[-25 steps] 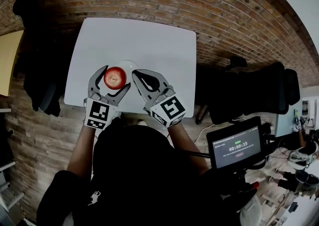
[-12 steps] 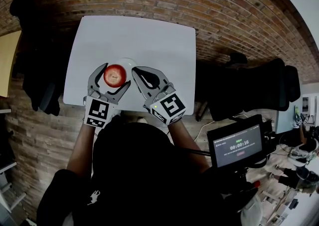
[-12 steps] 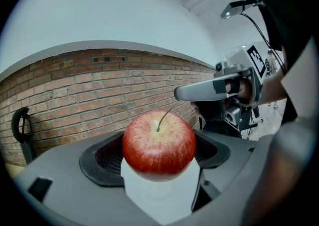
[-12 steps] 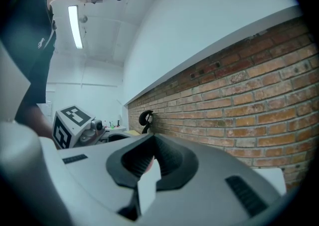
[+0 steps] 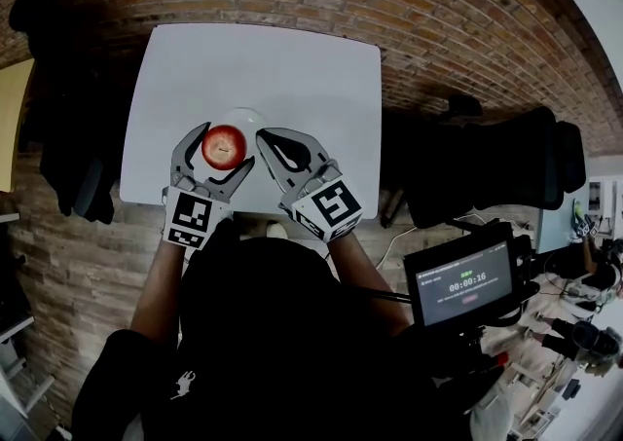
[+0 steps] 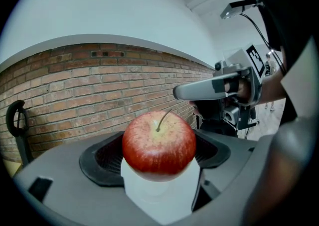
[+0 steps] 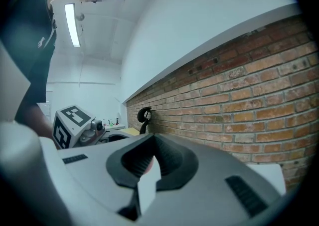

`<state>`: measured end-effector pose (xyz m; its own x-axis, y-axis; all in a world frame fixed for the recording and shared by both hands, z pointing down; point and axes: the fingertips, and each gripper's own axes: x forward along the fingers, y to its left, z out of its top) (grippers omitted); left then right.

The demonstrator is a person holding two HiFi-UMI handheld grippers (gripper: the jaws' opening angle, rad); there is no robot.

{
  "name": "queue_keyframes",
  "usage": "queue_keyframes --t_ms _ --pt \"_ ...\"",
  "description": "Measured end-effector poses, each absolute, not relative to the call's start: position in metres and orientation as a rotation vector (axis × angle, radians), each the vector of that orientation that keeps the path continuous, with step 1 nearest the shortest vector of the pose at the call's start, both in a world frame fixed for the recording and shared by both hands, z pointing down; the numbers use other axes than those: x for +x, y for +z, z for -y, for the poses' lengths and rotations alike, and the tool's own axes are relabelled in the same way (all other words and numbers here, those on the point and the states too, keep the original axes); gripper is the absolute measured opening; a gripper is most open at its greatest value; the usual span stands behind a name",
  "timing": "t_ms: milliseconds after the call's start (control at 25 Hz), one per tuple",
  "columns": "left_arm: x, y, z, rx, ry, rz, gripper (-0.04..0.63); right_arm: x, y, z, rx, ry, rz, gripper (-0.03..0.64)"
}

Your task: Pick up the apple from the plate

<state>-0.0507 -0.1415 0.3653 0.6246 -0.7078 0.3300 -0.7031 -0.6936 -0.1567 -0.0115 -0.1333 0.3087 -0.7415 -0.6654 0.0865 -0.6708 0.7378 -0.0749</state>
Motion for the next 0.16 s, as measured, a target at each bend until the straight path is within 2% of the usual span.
queue_keyframes --t_ms 160 --pt "-0.0479 0.3714 0.1521 -2.840 -0.588 -1.202 0.416 -0.0097 0.3167 0.1425 1.094 0.190 2.841 0.002"
